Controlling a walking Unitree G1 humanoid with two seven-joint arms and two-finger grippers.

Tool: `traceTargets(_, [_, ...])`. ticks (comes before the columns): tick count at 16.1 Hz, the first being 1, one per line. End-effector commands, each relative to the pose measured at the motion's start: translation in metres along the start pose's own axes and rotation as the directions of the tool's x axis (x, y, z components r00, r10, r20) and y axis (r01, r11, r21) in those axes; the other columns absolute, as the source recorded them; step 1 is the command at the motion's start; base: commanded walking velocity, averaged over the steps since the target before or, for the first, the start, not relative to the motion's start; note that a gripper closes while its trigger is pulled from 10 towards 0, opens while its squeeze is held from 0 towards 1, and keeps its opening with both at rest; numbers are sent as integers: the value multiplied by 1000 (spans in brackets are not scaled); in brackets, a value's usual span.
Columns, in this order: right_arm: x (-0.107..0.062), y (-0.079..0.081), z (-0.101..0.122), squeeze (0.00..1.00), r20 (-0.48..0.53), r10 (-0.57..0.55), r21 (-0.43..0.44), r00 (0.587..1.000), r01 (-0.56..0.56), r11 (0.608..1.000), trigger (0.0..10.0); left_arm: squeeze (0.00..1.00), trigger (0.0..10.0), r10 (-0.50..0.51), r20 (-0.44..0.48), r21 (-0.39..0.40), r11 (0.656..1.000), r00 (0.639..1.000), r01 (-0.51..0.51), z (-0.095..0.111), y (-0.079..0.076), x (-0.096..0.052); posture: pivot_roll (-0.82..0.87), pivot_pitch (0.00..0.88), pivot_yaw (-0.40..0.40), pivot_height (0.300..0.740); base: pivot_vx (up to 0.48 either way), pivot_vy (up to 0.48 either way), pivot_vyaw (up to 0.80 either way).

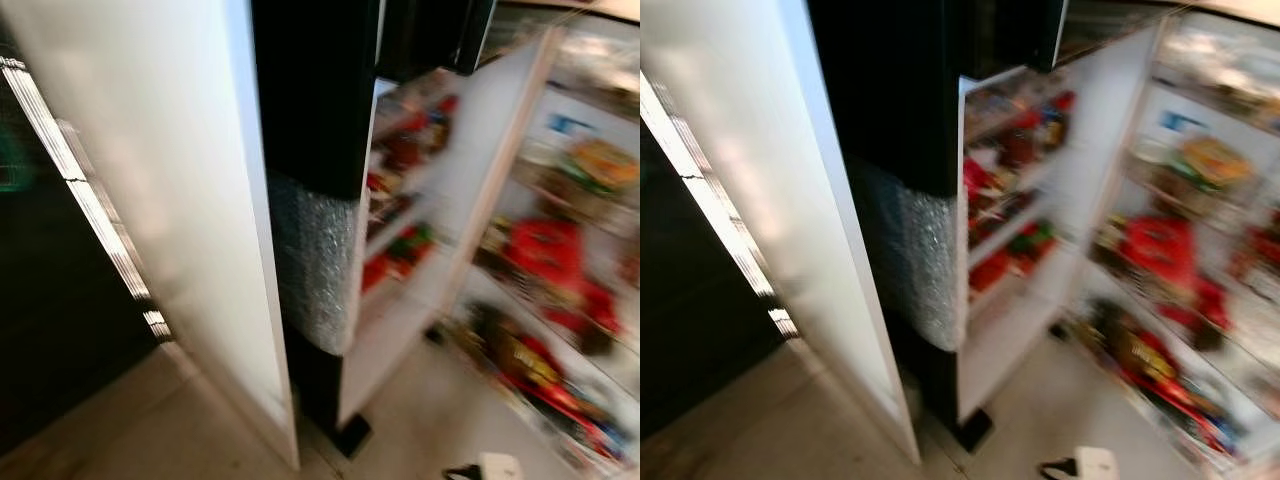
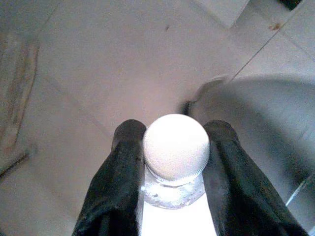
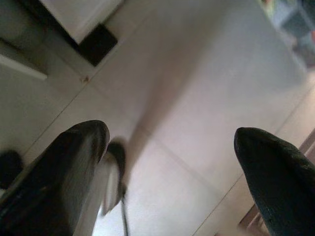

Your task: Restocking fridge

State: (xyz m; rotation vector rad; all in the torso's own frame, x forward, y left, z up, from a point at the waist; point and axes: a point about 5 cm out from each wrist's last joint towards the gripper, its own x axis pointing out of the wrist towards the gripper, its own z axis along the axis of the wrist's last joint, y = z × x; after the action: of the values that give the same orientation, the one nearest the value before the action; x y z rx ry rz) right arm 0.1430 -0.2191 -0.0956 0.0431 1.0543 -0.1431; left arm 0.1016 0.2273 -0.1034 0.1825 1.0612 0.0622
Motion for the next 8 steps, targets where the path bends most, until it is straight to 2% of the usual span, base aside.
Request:
traceTargets(1, [2,13,7,0,20,33,20,999,-33,999,10000,0,10000,7,-45,-3,1000,999,-7,-11,4,-3,-42,0,-25,740,0,-465,406])
traceTargets(3, [3,13,9,0,20,33,18,999,-33,999,10000,0,10000,9,-45,-5,1000,999,-9,-10,5,-2,-45,0,-22,740,0,-465,0])
traceTargets(5, [3,12,11,0,26,35,-12,999,-35,999,10000,0,10000,9,-42,-5,1000,999,-9,-9,5,-2,-47,0,-20,740,0,-463,678])
traceTargets(8, [3,13,11,0,26,39,15,999,-40,999,10000,0,10000,8,-39,-3,1000,999,-8,-9,5,-2,-47,0,-18,740,0,-464,621])
